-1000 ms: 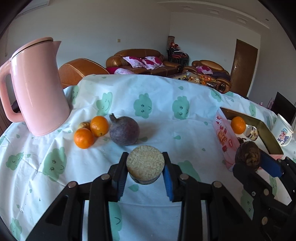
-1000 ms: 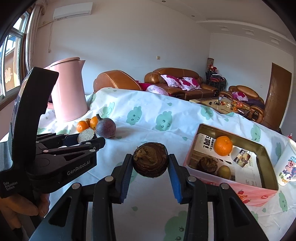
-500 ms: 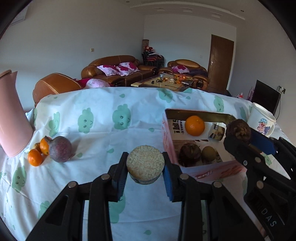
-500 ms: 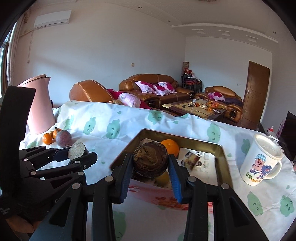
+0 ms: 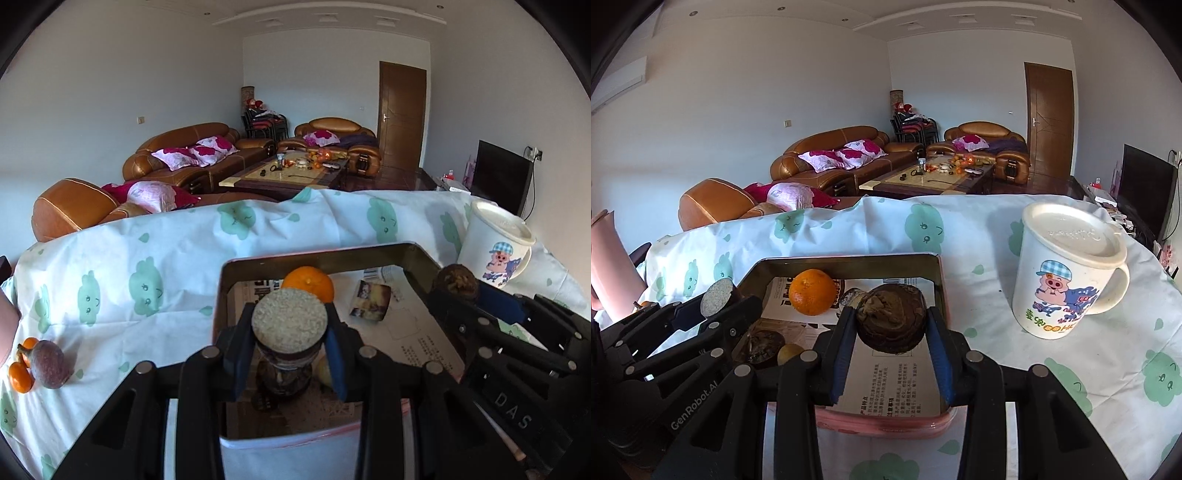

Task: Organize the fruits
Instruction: 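Lower the jar and mangosteen into the tin tray and open both tools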

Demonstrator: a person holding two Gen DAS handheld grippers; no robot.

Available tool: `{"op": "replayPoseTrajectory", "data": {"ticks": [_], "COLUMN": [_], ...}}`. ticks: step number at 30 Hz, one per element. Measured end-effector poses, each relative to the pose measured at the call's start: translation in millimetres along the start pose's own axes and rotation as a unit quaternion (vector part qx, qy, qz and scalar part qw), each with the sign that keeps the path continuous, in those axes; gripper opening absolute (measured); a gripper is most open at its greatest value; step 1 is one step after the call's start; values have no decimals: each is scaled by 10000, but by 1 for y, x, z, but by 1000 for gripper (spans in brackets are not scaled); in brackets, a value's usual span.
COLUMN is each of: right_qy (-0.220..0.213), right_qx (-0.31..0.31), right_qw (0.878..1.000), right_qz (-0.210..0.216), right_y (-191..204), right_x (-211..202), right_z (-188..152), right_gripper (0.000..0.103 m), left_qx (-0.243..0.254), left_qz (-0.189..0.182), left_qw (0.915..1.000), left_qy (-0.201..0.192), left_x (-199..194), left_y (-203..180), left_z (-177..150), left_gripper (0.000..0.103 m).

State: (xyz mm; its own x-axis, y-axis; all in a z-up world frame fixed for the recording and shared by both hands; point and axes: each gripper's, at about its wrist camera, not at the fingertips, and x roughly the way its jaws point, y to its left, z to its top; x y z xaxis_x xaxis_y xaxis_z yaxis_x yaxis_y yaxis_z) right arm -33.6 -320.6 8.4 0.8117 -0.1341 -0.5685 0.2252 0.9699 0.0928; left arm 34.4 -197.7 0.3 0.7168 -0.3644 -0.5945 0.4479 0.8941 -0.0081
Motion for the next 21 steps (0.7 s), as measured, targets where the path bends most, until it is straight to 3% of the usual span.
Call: {"op": "replayPoseTrajectory", "data": {"ticks": [5,7,11,12,13,15,18,21], "right_qy": [151,242,420,383,344,222,-100,-501], "right_qx": [75,174,588,620,647,666,495,365], "right_qw": [9992,9981,9935,9934,9928,9920,9941,9960], "right_qz": [357,539,881,883,945,1047,958,643], "right_y": [1,1,-8,-8,-8,-6,0,2], "right_x": [12,17,26,24,22,17,4,-10], "right_z": [1,0,-1,-1,-1,-2,-1,1], "right_gripper": [41,41,42,44,48,67,69,69], "left_qx": [-48,-170,-261,-211,-118,119,493,580], "left_qz": [-87,65,-66,-125,-206,-78,238,396], "left_qw": [9991,9989,9989,9989,9990,9998,9981,9969], "left_qy": [412,436,386,388,369,171,-265,-354], "left_x": [17,16,10,9,6,-5,-23,-29], "left_y": [0,5,9,7,3,-6,-17,-15], "left_z": [-5,-5,-8,-9,-10,-12,-16,-17], "left_gripper": [38,52,56,65,82,103,103,103]}}
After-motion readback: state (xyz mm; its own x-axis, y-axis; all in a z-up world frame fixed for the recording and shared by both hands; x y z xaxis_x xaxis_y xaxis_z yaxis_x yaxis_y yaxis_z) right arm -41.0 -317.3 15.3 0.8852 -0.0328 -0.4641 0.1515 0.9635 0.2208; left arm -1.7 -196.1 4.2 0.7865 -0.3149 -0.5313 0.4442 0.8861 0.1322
